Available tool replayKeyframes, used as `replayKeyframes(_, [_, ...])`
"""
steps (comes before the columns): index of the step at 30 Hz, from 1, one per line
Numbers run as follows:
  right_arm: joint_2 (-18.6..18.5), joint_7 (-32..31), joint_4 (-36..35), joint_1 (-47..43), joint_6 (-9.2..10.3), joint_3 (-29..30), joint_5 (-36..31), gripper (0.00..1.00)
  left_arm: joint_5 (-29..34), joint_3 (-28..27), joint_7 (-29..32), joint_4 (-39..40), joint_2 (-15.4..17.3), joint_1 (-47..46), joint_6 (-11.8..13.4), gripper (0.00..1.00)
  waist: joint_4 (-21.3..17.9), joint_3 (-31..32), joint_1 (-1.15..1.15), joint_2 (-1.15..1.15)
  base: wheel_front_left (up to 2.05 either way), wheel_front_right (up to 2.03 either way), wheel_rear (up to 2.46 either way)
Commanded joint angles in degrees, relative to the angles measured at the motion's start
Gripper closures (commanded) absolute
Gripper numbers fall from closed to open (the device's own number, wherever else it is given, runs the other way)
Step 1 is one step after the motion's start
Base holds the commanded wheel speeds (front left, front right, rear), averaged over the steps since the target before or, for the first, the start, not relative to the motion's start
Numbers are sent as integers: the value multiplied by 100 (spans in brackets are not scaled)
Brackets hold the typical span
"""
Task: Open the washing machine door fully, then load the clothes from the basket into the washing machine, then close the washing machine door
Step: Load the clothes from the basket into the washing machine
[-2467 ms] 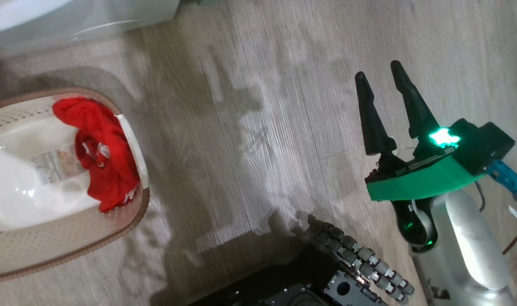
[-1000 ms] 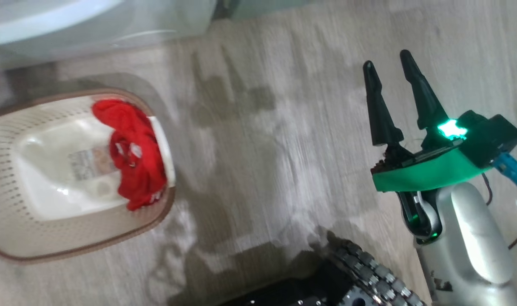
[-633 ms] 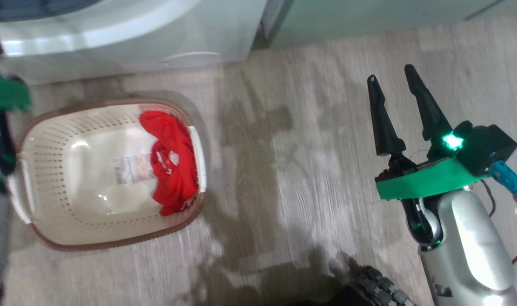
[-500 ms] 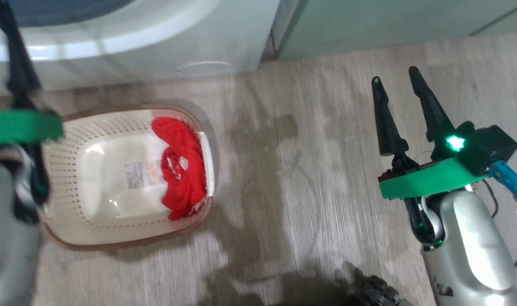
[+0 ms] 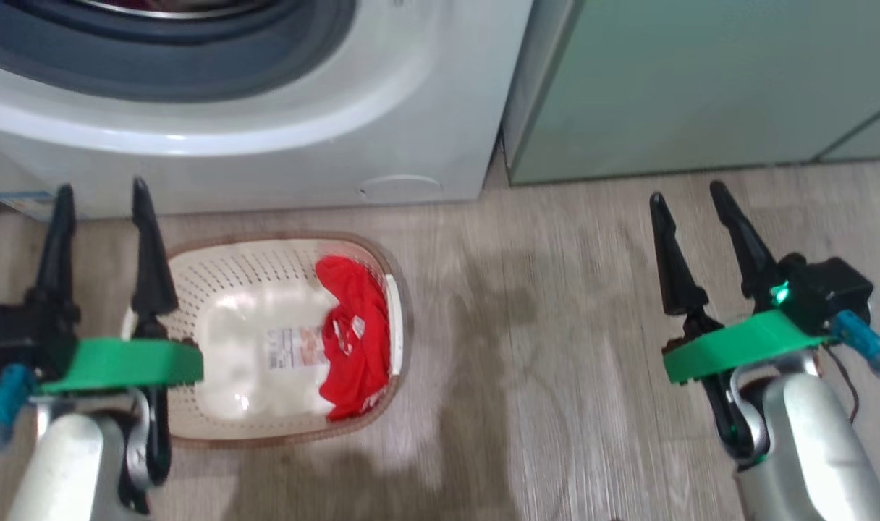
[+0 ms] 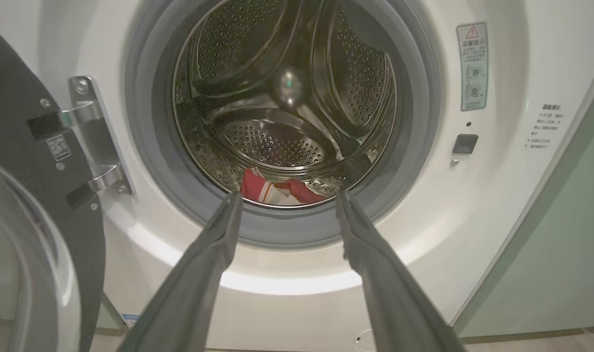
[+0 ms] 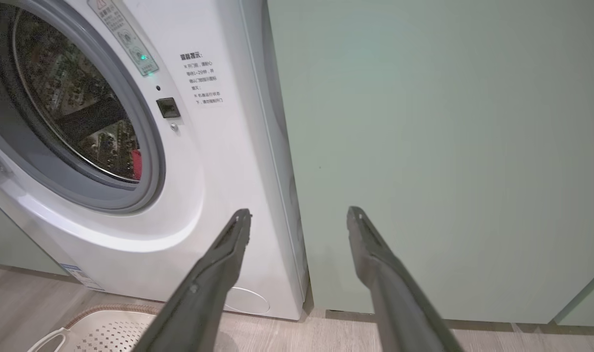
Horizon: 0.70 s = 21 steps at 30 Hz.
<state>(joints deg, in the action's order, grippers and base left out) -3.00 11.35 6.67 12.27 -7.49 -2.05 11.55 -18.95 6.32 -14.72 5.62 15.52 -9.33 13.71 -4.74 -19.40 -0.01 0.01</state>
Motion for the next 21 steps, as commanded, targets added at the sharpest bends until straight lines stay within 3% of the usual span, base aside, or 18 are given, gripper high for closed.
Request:
replayKeyframes(1, [13, -45, -165, -106, 0, -90, -46, 0, 107, -198, -27, 177, 54, -11, -56, 0, 136, 291, 1, -1, 0, 0, 0])
replayKeyframes(9, [13, -256, -192, -443, 0, -69, -72, 0, 261, -149, -28, -80, -47, 414, -246, 0, 174, 842, 1, -1, 0, 0, 0])
replayKeyframes(21, [13, -497, -450, -790, 0, -2, -78, 0, 338, -22, -28, -269, -73, 775, -299, 0, 144, 1245, 1, -1, 0, 0, 0])
